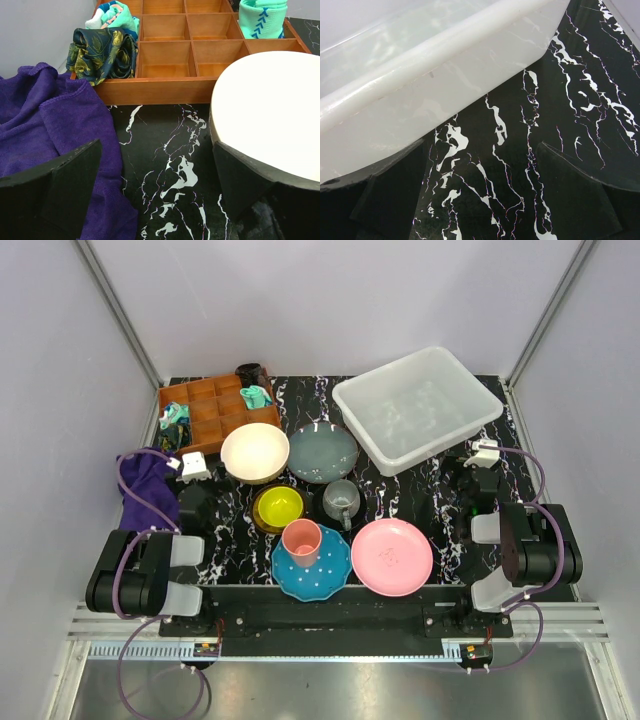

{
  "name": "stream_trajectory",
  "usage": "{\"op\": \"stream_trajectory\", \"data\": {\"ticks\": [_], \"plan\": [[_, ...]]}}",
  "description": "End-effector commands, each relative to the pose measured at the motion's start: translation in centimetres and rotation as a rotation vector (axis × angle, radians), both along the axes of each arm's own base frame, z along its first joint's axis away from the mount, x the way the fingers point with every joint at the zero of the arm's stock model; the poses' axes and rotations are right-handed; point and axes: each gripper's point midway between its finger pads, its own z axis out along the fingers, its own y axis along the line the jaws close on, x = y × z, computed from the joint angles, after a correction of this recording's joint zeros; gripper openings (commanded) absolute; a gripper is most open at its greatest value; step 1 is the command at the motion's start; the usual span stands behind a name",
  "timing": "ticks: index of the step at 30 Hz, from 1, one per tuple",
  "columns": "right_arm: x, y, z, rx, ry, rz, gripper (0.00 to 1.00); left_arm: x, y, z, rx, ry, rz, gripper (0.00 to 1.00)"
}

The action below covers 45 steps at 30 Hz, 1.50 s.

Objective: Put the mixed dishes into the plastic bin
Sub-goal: Move the bowl to the center of the board.

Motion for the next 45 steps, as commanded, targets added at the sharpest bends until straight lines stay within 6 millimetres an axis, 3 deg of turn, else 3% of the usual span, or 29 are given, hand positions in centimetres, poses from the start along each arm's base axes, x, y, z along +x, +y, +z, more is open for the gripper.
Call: {"op": "stream_trajectory", "data": {"ticks": [1,14,17,18,24,25,26,27,28,29,30,31,32,33,34,35,36,37,38,39,41,42,43,44,45], "plan": [[0.9,-0.3,1.8,-0.012,-0.053,-0.008,1.0,1.0,-0.2,2.1,-0.013,-0.075,-0.012,0.99],[0.9,-1.1,1.7,-0.005,-0.051,-0.054,1.0,0.9,-0.2,2.1,-0.011,-0.074,-0.012,0.99],[-0.1,-3.7,2.8,0.04,-0.118,-0.234,1.0,0.4,-0.1,2.4,-0.005,-0.098,0.015,0.99],[-0.9,-3.8,2.3,0.036,-0.112,-0.242,1.0,0.3,-0.3,2.5,0.0,-0.108,0.012,0.99],[-1.8,-4.0,4.3,0.05,-0.191,-0.256,1.0,-1.1,-0.3,3.9,0.001,-0.17,0.029,0.99],[-2.3,-4.4,3.6,0.049,-0.145,-0.285,1.0,-1.5,0.4,4.2,-0.002,-0.182,0.076,0.99],[-1.9,-4.5,5.8,0.056,-0.184,-0.294,1.0,-1.7,0.4,4.0,0.001,-0.165,0.081,0.99],[-1.8,-4.7,6.2,0.061,-0.171,-0.305,1.0,-1.8,0.2,5.2,-0.006,-0.196,0.08,0.99],[-2.0,-4.8,5.3,0.056,-0.104,-0.313,1.0,-2.0,0.4,5.5,-0.008,-0.199,0.099,0.99],[-1.3,-4.6,7.5,0.06,-0.139,-0.301,1.0,-2.1,0.5,5.5,-0.004,-0.176,0.111,0.99],[-1.3,-4.4,8.0,0.077,-0.141,-0.294,1.0,-2.2,0.5,5.8,-0.003,-0.17,0.118,0.99],[-1.4,-4.3,8.3,0.095,-0.146,-0.293,1.0,-2.4,0.9,8.0,-0.035,-0.22,0.152,0.99],[-1.6,-4.1,10.0,0.136,-0.196,-0.294,1.0,-2.6,0.9,6.7,-0.045,-0.151,0.159,0.99],[-1.7,-4.0,10.6,0.157,-0.213,-0.296,1.0,-2.7,0.9,7.1,-0.083,-0.158,0.166,0.99],[-2.0,-4.3,10.6,0.176,-0.203,-0.319,1.0,-2.7,0.6,8.9,-0.105,-0.194,0.15,0.99],[-2.1,-4.2,12.4,0.244,-0.247,-0.334,1.0,-2.8,0.3,8.3,-0.11,-0.154,0.135,0.99],[-2.1,-4.3,12.8,0.271,-0.243,-0.348,1.0,-2.7,-0.1,8.8,-0.136,-0.158,0.117,0.99],[-2.5,-4.0,11.6,0.292,-0.169,-0.358,1.0,-2.5,-1.0,10.5,-0.16,-0.186,0.066,0.99],[-2.2,-3.6,13.4,0.344,-0.192,-0.348,1.0,-2.7,-1.5,9.9,-0.184,-0.144,0.045,0.99],[-2.5,-3.0,12.6,0.354,-0.128,-0.324,1.0,-2.7,-2.0,10.1,-0.201,-0.134,0.024,0.99],[-2.4,-2.1,14.2,0.392,-0.121,-0.288,1.0,-2.7,-3.4,10.9,-0.243,-0.096,-0.043,0.99],[-2.9,-1.4,13.3,0.404,-0.056,-0.27,1.0,-2.7,-3.9,11.0,-0.252,-0.077,-0.064,0.99],[-2.9,-1.0,14.4,0.417,-0.058,-0.25,1.0,-2.8,-4.6,11.4,-0.26,-0.045,-0.1,0.99],[-3.1,-0.6,14.4,0.418,-0.031,-0.24,1.0,-3.0,-5.0,11.9,-0.284,-0.051,-0.116,0.99],[-3.9,-0.4,13.2,0.42,0.043,-0.251,1.0,-3.1,-5.3,12.3,-0.296,-0.053,-0.13,0.99]]}}
